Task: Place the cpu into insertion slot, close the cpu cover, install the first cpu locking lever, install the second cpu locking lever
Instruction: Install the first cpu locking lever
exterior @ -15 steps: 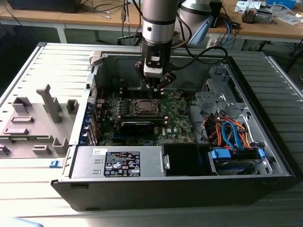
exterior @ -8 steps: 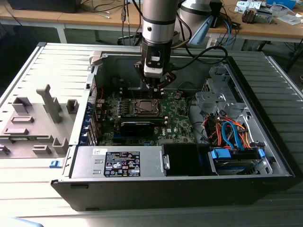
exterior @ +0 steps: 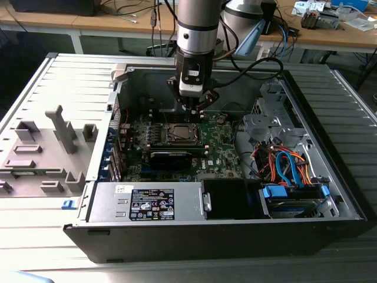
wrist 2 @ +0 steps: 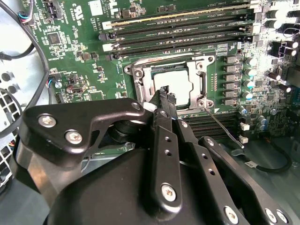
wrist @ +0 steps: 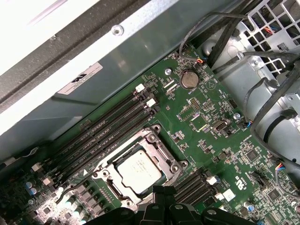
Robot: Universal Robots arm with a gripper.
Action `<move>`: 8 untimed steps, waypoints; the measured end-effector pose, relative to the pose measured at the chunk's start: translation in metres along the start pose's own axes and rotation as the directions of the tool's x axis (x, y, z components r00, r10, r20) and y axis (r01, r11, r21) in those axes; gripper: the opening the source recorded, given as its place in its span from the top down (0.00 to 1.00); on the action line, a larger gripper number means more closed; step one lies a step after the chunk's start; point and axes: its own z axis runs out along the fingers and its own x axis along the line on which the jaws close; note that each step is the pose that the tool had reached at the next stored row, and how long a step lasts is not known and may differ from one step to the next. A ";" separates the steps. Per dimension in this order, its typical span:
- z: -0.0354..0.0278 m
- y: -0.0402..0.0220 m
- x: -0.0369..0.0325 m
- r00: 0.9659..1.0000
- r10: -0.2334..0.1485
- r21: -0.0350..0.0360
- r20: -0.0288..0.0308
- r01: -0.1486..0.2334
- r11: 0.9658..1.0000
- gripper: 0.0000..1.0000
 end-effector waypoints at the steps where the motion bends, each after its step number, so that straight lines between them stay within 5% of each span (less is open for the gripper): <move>1: 0.0000 0.0000 0.0000 1.000 0.000 0.000 0.000 0.000 1.000 0.89; 8: 0.0000 0.0000 0.0000 1.000 -0.004 0.000 0.000 0.004 1.000 0.89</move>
